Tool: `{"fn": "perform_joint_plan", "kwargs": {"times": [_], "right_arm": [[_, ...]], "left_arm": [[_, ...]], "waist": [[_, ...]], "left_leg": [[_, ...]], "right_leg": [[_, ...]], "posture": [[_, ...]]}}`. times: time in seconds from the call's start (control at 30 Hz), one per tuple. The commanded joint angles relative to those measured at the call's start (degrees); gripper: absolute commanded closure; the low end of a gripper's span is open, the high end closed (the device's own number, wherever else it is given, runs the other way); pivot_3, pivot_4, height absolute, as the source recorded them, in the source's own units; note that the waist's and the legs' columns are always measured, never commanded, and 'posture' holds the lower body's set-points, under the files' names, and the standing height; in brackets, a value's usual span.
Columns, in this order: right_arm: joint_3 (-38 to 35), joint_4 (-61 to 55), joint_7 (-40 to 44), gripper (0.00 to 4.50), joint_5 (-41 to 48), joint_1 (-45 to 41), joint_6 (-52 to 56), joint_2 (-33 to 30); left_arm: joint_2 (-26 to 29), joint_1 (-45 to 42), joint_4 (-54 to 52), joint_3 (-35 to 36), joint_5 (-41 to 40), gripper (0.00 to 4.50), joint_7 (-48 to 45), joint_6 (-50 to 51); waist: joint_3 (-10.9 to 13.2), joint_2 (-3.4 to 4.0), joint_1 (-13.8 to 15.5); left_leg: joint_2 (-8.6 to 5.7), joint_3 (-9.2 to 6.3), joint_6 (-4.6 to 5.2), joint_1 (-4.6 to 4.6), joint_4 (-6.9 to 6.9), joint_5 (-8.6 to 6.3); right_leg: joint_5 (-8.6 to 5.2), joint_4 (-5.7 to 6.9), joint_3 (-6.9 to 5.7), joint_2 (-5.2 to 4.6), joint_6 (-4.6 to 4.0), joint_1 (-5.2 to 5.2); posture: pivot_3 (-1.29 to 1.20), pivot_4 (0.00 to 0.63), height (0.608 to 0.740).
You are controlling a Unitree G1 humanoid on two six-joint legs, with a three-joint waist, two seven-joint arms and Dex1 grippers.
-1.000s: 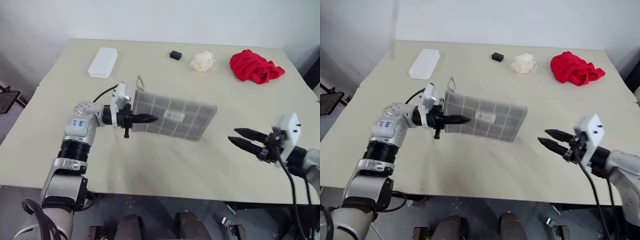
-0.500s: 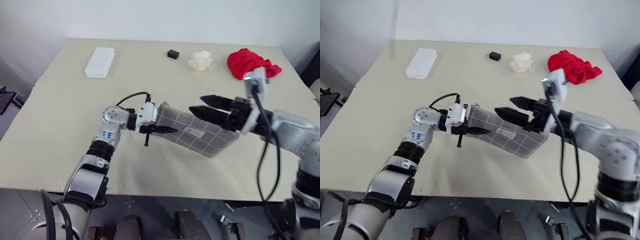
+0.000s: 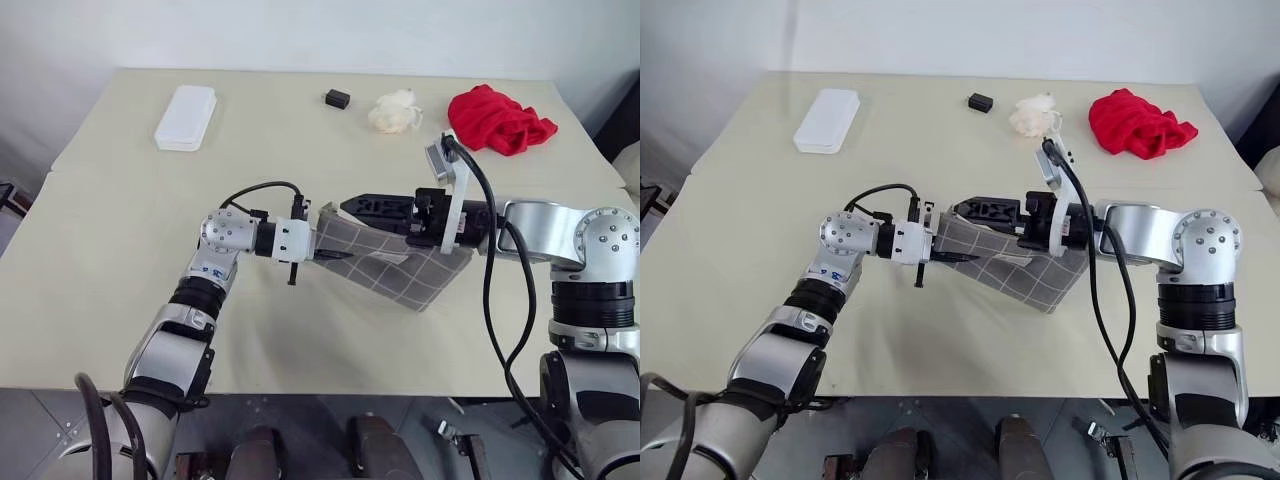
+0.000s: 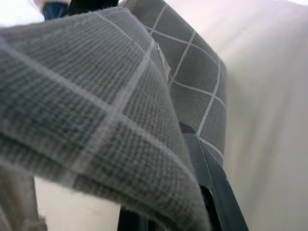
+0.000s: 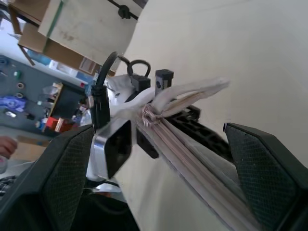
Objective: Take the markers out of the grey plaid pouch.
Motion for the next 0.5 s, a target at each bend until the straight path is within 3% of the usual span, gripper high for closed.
{"fn": "perform_joint_plan", "kwargs": {"times": [0.03, 0.43, 0.5], "right_arm": [[0.45, 1.47, -1.76, 0.03, 1.9, -3.37, -1.25, 0.14], [1.56, 0.96, -3.58, 0.03, 1.9, -4.26, -3.14, 4.01], [1.47, 0.68, -4.23, 0.62, 1.9, -4.21, -3.6, 4.93]], "left_arm": [[-0.58, -2.1, 0.77, 1.09, -0.72, 4.5, 1.93, -2.88], [-0.9, -1.32, 1.83, -0.1, -0.43, 4.5, 1.41, -3.26], [-0.97, -1.37, 1.76, -0.27, -0.32, 4.5, 1.33, -3.27]], "waist": [[0.0, 0.0, 0.01], [0.0, 0.0, 0.05], [0.0, 0.0, 0.05]], "left_leg": [[-0.01, 0.0, 0.02, 0.0, 0.0, 0.02], [-0.04, -0.04, 0.05, -0.02, -0.02, 0.03], [-0.04, -0.04, 0.05, -0.02, -0.02, 0.03]], "right_leg": [[0.01, 0.01, -0.03, 0.02, 0.0, 0.01], [0.01, 0.01, -0.35, -0.02, 0.0, 0.03], [0.01, 0.02, -0.43, -0.02, 0.0, 0.02]], "posture": [[0.0, 0.15, 0.74], [0.0, 0.15, 0.74], [0.0, 0.15, 0.74]]}}
